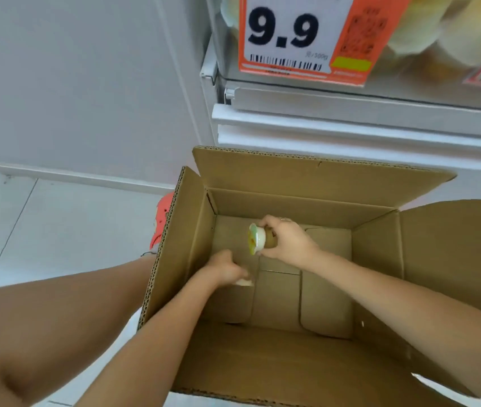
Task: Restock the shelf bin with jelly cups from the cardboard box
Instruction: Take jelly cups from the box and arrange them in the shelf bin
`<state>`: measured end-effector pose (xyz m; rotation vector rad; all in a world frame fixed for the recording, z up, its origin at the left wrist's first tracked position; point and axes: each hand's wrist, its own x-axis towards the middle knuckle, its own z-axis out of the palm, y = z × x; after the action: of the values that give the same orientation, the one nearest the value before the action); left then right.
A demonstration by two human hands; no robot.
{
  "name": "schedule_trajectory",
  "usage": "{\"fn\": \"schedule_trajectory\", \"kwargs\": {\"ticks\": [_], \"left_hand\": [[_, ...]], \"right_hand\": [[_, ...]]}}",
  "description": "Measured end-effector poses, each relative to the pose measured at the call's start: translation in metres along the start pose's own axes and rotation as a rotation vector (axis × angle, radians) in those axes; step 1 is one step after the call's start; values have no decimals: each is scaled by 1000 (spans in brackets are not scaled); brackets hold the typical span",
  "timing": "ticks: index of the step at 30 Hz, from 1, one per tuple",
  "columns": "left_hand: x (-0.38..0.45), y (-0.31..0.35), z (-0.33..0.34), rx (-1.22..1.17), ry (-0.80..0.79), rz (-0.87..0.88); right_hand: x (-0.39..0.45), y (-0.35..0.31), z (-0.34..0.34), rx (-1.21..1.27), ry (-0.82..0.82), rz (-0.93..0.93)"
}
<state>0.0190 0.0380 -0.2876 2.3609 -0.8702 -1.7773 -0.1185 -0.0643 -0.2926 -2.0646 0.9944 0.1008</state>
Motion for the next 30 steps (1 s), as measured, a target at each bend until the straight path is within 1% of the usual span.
{"fn": "schedule_trajectory", "kwargs": {"ticks": [2,3,4,6,10,12,14,17,21,24,27,30], "left_hand": [[-19,25,-9,-382,27,18],[-32,40,-15,-539,18,34],[-45,53,-21,-646,-10,68],[-76,82,-32,-762,-85,135],[-141,123,-54,-951,-219,200],[-171,137,-61,-973,-329,260],[-196,150,-64,-949,-400,336],[-223,166,-58,-895,-448,444],[-236,179,-53,-904,-530,573],[-237,184,-55,-891,-632,681],[-236,187,-51,-851,-600,700],[-242,192,-47,-928,-517,655]], "right_hand": [[-31,-7,-33,86,41,5],[-46,-14,-51,134,80,18],[-61,-21,-69,183,129,32],[-90,-37,-106,250,233,25],[-144,-69,-169,202,394,-71],[-165,-84,-190,203,440,-117],[-181,-97,-205,224,457,-190],[-194,-110,-214,236,468,-275],[-195,-112,-225,307,448,-319],[-196,-107,-235,359,421,-325],[-196,-104,-235,415,407,-323],[-194,-108,-237,477,362,-335]]}}
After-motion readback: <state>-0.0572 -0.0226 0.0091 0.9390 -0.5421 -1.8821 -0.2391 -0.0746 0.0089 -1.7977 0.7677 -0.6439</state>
